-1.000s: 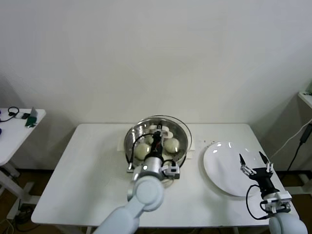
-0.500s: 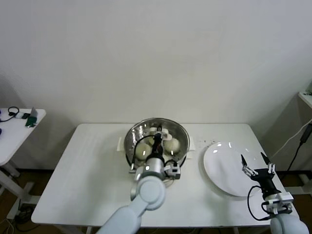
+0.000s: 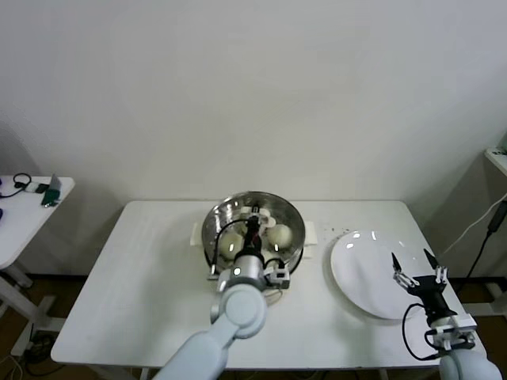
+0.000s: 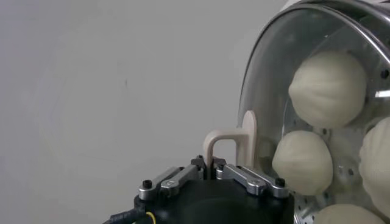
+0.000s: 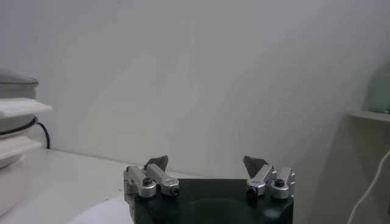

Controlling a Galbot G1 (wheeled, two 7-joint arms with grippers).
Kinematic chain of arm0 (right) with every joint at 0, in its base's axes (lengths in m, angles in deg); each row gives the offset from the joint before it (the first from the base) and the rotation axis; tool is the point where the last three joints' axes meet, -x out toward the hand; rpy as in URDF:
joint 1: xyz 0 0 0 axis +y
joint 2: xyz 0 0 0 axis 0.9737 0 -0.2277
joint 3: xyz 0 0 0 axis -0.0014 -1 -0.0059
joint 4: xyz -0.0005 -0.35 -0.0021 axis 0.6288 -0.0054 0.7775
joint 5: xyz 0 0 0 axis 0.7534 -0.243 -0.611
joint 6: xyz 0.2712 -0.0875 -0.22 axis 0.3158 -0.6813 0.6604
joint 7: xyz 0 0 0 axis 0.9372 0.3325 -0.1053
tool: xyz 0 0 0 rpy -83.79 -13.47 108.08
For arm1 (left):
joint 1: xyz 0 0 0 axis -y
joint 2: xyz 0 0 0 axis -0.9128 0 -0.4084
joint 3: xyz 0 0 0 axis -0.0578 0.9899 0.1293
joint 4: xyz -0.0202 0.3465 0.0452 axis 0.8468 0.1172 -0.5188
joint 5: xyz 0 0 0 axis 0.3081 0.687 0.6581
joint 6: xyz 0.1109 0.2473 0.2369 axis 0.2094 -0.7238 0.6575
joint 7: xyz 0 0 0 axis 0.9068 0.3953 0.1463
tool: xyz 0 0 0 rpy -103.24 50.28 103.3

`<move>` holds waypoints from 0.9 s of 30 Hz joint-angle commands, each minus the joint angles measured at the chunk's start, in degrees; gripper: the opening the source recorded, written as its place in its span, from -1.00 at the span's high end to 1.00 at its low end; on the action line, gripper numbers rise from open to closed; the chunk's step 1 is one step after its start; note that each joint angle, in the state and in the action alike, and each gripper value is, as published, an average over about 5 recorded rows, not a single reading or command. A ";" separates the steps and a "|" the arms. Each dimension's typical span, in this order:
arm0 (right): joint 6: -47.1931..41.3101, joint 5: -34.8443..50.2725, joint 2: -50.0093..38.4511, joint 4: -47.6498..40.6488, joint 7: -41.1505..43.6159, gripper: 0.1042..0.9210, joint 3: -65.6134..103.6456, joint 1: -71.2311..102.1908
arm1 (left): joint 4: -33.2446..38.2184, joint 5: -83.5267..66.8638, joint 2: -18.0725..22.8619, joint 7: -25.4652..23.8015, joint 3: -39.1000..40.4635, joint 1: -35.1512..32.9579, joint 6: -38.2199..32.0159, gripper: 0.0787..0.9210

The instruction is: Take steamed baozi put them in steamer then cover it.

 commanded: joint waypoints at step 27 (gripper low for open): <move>-0.67 0.34 0.14 -0.08 1.01 -0.76 0.89 0.27 | 2.61 -4.05 -1.79 2.85 0.45 -1.23 1.26 0.50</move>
